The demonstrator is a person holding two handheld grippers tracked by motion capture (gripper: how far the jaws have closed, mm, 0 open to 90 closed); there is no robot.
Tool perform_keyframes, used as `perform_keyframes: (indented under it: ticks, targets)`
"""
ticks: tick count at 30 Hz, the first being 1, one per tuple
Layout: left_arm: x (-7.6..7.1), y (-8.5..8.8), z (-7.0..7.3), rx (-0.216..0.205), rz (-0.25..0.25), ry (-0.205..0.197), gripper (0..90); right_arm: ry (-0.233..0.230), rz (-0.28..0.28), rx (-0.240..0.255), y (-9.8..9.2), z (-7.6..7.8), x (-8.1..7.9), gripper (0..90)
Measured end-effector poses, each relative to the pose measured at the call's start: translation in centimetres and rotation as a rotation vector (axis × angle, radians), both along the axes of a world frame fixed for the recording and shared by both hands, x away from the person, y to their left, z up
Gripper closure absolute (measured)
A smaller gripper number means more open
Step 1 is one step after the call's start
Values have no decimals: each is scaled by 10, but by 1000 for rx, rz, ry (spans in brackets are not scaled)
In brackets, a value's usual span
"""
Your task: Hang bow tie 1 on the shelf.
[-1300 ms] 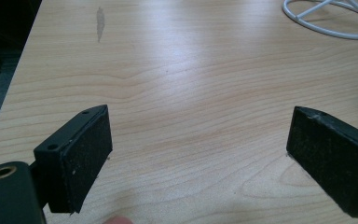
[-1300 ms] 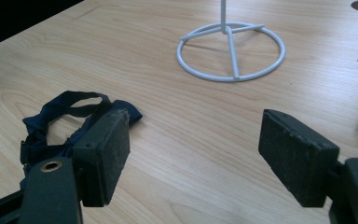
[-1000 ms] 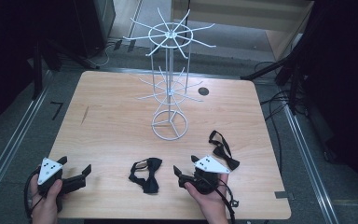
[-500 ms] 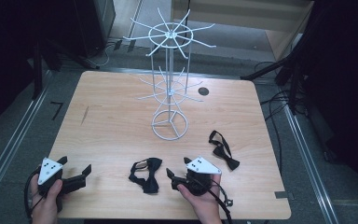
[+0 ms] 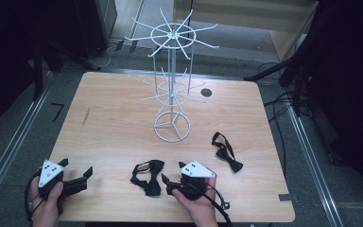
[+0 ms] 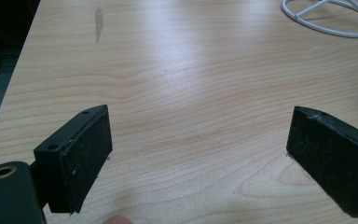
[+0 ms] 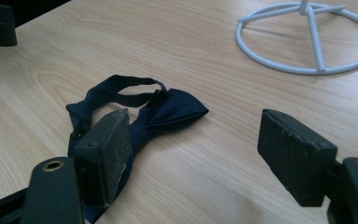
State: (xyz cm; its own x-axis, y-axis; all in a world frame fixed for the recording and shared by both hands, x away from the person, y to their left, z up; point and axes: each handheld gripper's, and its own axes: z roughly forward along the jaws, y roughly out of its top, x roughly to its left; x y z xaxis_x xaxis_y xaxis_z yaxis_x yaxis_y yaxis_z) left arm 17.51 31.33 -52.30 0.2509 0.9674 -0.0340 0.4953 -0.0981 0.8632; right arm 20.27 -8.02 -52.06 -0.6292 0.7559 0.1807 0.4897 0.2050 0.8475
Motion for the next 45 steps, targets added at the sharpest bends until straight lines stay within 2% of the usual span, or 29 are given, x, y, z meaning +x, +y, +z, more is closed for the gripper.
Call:
perform_keyframes:
  ticks: [26,37,39,40,41,43,44,45]
  targets:
    - [0,0,0,-2,-3,-1,71,43,87,-7,34,-14,-5,246]
    - [0,0,0,0,-4,0,71,53,126,-38,47,-20,-7,252]
    - [0,0,0,0,-4,0,72,57,138,-58,49,-21,-7,307]
    - [0,0,0,0,-4,0,72,57,138,-58,49,-21,-7,307]
    - [0,0,0,1,-4,0,72,65,143,-81,51,-22,-7,359]
    - [0,-1,0,1,-3,-1,72,78,139,-95,52,-22,-7,412]
    - [0,-1,0,1,-3,-1,71,78,139,-95,52,-22,-7,412]
    - [0,-1,0,2,-3,0,71,62,120,-117,52,-22,-7,485]
